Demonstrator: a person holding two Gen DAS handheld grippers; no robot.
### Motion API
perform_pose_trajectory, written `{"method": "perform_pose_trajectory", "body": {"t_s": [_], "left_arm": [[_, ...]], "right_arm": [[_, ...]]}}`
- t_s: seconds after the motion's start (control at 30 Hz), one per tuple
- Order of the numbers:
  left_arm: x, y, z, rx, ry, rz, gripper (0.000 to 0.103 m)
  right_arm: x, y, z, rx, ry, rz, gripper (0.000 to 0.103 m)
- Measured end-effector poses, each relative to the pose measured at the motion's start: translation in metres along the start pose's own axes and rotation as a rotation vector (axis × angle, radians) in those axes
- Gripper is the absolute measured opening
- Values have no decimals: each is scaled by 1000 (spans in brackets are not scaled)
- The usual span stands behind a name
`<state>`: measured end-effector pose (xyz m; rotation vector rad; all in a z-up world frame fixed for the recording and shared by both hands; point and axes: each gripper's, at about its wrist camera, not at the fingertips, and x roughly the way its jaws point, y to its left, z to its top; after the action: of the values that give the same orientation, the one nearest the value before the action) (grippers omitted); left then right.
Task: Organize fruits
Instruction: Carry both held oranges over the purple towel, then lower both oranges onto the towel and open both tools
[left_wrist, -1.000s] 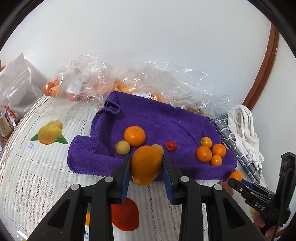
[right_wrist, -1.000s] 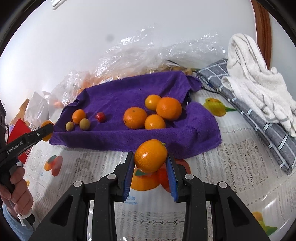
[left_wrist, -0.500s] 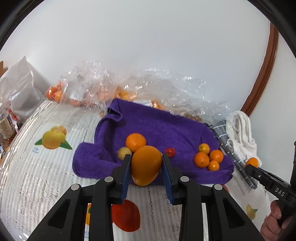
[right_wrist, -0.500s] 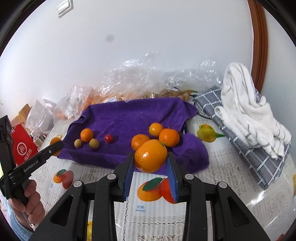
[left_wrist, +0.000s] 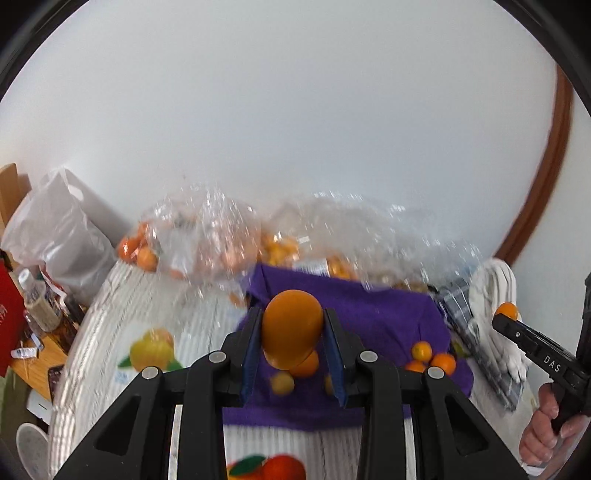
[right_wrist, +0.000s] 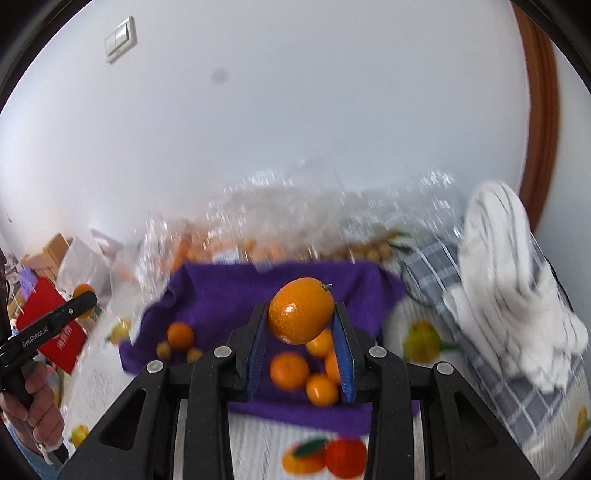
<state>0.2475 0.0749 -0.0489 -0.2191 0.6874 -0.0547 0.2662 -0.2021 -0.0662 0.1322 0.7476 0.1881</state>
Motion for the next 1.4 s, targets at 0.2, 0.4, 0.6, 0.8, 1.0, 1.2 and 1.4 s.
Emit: {"method": "perform_pose_trajectory", "body": {"t_s": [0.2,0.4,0.6,0.8,1.0,1.2,1.4], "left_arm": [[34,-11,23,-44,31,11,31],[88,-15,8,-34,97,15,31],[134,-6,-10,-51,202,25,31],[151,-6,-24,-36,231,42,31],[158,-15,-31,8,249,43,31],[160,-20,-35,34,259,71,31],[162,-19,-38,37,266,80,31]], "right_arm": [[27,9,36,-3,-28,36,34],[79,-1,28,-30,43,16,34],[131,-29,10,5,185,-19,34],[151,-38,-4,-7,243,-51,34],[164,-44,-13,10,293,-39,34],[171,-43,-19,1,316,-51,34],[172,-41,-20,-4,308,-59,48]]}}
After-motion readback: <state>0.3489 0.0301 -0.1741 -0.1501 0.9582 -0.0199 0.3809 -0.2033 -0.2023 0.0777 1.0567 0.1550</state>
